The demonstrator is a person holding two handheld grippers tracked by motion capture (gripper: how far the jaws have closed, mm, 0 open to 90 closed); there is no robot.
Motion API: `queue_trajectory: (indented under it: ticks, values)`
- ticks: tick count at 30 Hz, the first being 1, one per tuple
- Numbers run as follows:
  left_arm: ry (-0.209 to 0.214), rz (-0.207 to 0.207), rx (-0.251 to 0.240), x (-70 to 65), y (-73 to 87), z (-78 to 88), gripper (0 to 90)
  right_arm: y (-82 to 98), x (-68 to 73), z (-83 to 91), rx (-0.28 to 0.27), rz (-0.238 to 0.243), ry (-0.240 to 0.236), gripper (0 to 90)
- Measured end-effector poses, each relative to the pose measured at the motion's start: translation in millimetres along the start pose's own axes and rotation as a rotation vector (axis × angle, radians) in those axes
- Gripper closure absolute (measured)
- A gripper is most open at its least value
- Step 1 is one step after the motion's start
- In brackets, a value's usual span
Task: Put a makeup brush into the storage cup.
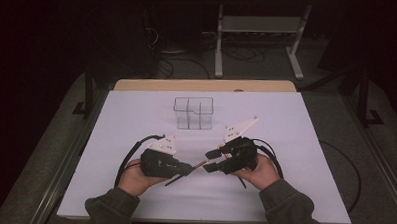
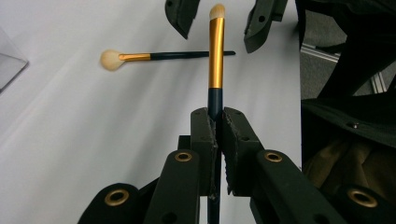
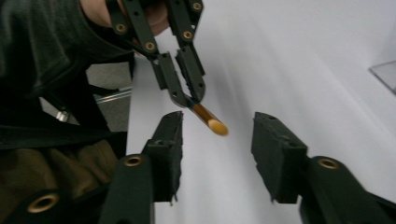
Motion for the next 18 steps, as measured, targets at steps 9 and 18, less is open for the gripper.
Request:
queue_trajectory:
  ticks: [9, 18]
  values:
    - [0.014, -0.008, -0.002, -1.0, -2.3, -2.6, 83.3, 0.7, -1.1, -2.8, 0.003, -0.013, -0.067, 68.0]
    - [0.026, -0.026, 0.005, -3.0, -4.2, -6.2, 83.3, 1.5, -3.1, -2.0, -0.009, -0.014, -0.105, 80.3]
Point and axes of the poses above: each handheld gripper's, and its own axes: z roughly backward along the jaws, y roughly out of its underside, x roughly to its left, the point moved 2 cm from there along -z, roughly forward along the jaws, and after that the axes turned 6 degrees about -y, right-handed, at the moved point
